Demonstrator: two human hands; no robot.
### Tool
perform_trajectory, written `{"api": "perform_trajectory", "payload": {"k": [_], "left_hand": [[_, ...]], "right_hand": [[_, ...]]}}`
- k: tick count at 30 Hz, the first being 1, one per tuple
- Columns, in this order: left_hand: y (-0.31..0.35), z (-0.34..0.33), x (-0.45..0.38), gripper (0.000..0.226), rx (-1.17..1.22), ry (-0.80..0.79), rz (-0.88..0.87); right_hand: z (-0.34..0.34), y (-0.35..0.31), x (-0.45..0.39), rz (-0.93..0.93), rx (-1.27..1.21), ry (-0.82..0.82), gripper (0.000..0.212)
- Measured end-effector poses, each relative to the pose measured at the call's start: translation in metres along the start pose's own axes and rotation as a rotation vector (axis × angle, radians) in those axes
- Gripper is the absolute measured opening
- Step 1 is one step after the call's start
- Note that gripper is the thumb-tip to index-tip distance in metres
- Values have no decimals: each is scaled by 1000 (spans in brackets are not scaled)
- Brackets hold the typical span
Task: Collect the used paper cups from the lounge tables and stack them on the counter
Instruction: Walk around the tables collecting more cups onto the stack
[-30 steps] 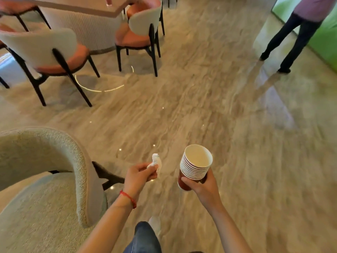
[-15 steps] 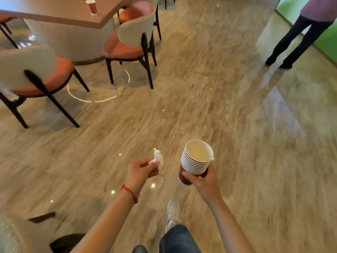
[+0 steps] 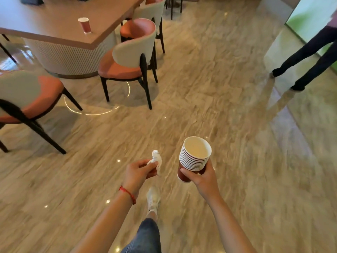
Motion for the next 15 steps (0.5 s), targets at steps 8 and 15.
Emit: {"api": "perform_trajectory", "payload": {"k": [8, 15], "left_hand": [[94, -22, -161, 11, 25, 36, -47], [148, -43, -256, 10, 29, 49, -36]], "right_hand": [[-36, -48, -170, 13, 3, 14, 61], [-50, -75, -280, 9, 15, -27, 60]]}}
Point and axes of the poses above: each hand's wrist, its own x-axis away from the middle knuckle, its own z-axis out of the back of the hand, y = z × x, the point moved 3 cm from there along -x, towards the middle knuckle, and after that the axes turned 8 degrees about x, right-handed, at the moved point
